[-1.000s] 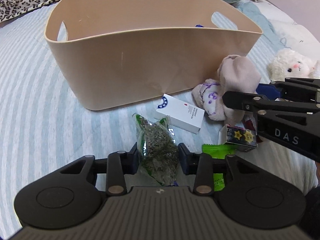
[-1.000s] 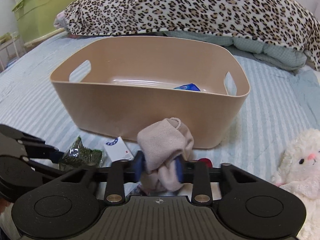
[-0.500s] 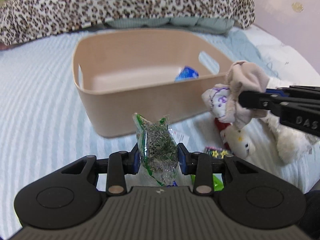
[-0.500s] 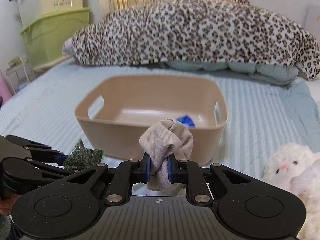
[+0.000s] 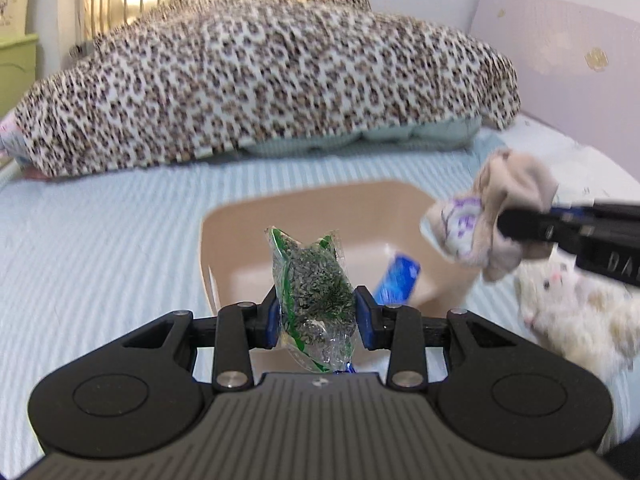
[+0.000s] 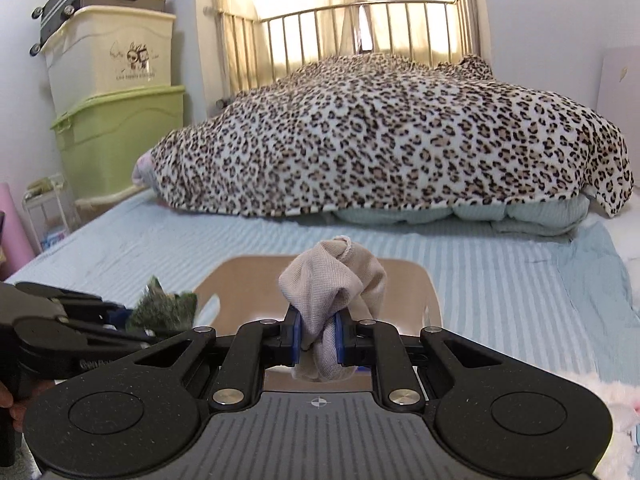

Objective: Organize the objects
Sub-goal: 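Carry sock and herb bag over the basket and release both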

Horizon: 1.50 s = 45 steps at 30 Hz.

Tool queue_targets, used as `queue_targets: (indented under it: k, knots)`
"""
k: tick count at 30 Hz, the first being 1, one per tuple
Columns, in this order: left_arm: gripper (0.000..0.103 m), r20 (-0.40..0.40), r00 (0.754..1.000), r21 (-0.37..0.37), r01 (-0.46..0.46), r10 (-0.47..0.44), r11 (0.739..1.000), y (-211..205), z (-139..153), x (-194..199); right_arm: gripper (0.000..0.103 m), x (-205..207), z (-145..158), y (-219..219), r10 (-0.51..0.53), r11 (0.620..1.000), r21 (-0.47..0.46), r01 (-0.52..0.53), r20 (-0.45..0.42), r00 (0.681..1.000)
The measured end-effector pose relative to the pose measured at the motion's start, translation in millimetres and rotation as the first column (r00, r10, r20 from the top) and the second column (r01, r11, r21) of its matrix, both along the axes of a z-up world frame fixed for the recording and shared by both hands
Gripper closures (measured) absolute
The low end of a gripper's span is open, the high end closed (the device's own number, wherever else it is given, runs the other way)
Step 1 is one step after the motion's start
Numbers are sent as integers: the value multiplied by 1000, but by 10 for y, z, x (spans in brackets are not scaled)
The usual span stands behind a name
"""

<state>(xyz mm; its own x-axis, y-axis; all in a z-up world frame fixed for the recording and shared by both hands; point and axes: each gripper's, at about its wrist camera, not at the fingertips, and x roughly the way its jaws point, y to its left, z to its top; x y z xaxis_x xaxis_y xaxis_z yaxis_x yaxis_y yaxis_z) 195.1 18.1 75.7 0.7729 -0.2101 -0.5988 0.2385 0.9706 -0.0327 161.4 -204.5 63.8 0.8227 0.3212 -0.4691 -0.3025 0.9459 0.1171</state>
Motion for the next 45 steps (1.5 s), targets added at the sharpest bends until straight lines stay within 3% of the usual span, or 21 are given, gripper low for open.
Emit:
queue_targets:
  k: [5,10,18,22,28,30,31,32,33,36,45]
  knots:
    - [64,44,999,34,-29,28,999,-98,151,245,89,236,5,61,-31,999,26,30,16,999]
    - [64,33,996,67,-88,85,994,-170,103,517,89,436,-33,132,-55,998,26,54,25,998]
    - [64,-93,977,124,-178,190,976,-179,-334,920,89,700,-286,217,-98,995,-19,98,-17,995]
    - [64,-189,958,106,-201,218,974,-84,-559,1042,89,812,-471,202,-128,992,-31,126,-62,990]
    - [63,-220,955,132,-171,197,976,-103,-652,1046,86,928,-699,191,-139,989,-69,130,-146,979]
    - [55,-212,959,135,-162,188,977,-101,-613,1005,82,912,-719,181,-143,989,-72,132,-165,976]
    - [40,-216,959,135,-159,185,978,-105,-593,999,74,888,-714,170,-135,990,-66,126,-164,977]
    - [34,-218,958,128,-163,188,978,-93,-554,980,60,860,-696,165,-132,990,-70,123,-156,979]
    - [29,-210,958,115,-175,196,978,-79,-507,962,53,824,-671,159,-132,989,-79,122,-142,981]
    - [28,-209,959,57,-182,190,982,-65,-383,892,31,705,-545,158,-106,990,-107,94,-106,989]
    - [20,-155,977,46,-144,149,989,-69,-120,502,13,280,-225,49,-70,989,-138,59,-78,995]
